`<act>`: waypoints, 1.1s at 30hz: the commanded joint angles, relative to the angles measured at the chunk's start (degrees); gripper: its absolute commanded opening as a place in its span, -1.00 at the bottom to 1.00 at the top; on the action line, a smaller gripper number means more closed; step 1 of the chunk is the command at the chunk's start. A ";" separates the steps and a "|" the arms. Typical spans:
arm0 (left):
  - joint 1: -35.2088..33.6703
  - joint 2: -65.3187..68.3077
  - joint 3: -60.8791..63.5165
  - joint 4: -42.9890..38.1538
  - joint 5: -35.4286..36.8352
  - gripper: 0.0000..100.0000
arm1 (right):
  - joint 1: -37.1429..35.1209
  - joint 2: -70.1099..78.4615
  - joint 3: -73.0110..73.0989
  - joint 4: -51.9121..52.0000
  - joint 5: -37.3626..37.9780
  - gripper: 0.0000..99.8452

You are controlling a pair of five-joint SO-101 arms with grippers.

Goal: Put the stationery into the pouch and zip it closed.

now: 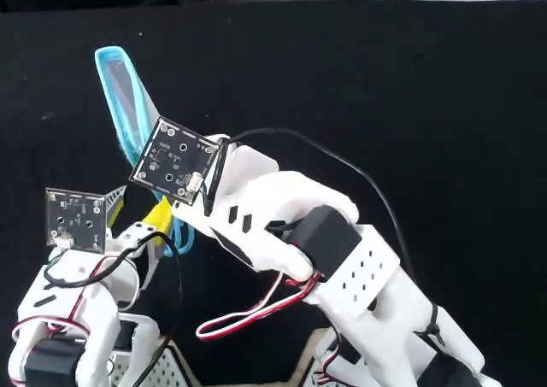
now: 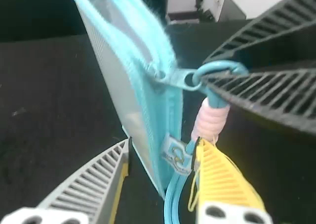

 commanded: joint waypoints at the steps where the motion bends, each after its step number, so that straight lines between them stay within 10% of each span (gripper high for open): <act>1: 0.13 -0.09 -2.33 -3.08 0.26 -0.55 | -0.09 -2.15 -0.31 -0.70 -0.26 -0.98; 33: -3.03 -0.09 5.05 -14.33 0.26 -0.56 | -0.09 -2.15 -0.31 0.97 -0.09 -0.98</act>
